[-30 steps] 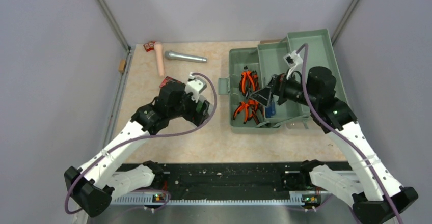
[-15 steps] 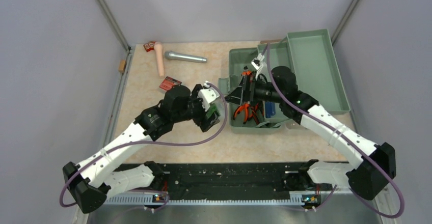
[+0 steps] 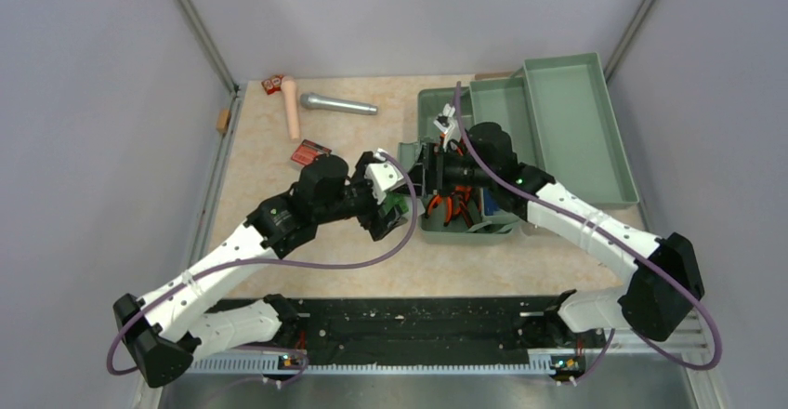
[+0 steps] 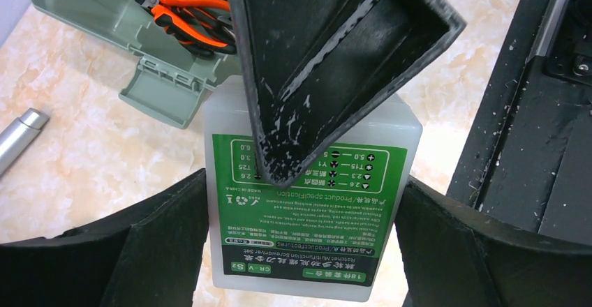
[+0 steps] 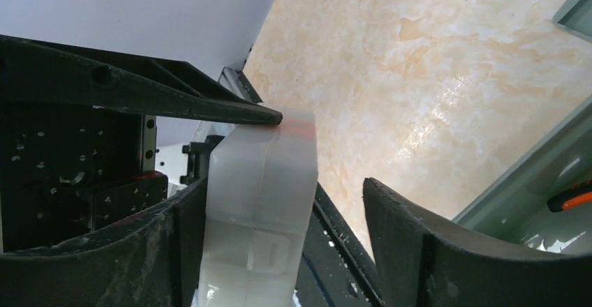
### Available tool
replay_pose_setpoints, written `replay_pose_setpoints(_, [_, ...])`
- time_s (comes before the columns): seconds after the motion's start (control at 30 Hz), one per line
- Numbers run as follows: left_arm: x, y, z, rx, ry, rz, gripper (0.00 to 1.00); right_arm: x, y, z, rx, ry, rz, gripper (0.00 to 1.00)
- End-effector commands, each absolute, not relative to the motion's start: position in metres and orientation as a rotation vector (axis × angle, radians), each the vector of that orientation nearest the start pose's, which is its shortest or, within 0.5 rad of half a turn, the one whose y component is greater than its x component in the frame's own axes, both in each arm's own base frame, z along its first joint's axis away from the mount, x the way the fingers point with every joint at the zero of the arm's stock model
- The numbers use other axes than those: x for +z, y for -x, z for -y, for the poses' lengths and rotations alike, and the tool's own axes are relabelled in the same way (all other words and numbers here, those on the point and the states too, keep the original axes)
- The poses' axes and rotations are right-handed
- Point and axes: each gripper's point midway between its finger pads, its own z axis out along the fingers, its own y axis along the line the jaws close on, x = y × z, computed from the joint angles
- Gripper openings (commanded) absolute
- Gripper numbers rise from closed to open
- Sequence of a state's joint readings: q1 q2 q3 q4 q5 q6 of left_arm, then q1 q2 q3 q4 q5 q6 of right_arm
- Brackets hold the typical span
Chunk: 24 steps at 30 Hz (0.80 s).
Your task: Pack the tool kit
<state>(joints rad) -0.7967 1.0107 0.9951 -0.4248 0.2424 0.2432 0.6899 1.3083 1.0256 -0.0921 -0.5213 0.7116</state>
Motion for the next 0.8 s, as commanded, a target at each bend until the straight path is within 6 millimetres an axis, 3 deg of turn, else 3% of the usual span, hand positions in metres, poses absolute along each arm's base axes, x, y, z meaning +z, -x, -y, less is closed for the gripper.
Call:
replay_pose_setpoints(0.0, [0.306,-0.218,0.277,-0.619,-1.102,-1.485,0.39,0.265,-0.225,-0.35,1.43,0.432,-2.125,0.73])
replay_pose_setpoints(0.13, [0.301,-0.219,0.278,-0.617,-1.11,-1.492,0.39,0.261,-0.221,-0.354,1.447,0.463,-2.156,0.55])
replay_pose_setpoints(0.27, [0.295,-0.222,0.277,-0.597,-1.105,-1.501,0.4,0.272,-0.221,-0.353,1.437,0.472,-2.128,0.31])
replay_pose_setpoints(0.33, [0.294,-0.225,0.274,-0.578,-1.087,-1.505,0.46,0.279,-0.222,-0.351,1.428,0.472,-2.112,0.17])
replay_pose_setpoints(0.4, [0.295,-0.228,0.27,-0.559,-1.057,-1.503,0.58,0.286,-0.225,-0.349,1.411,0.463,-2.094,0.07])
replay_pose_setpoints(0.5, [0.299,-0.236,0.26,-0.508,-0.972,-1.495,0.79,0.298,-0.233,-0.341,1.363,0.434,-2.063,0.04])
replay_pose_setpoints(0.6, [0.305,-0.251,0.237,-0.415,-0.79,-1.503,0.9,0.311,-0.252,-0.319,1.311,0.342,-2.024,0.02])
replay_pose_setpoints(0.77, [0.335,-0.272,0.186,-0.245,-0.465,-1.441,0.98,0.336,-0.291,-0.264,1.167,0.148,-1.923,0.0])
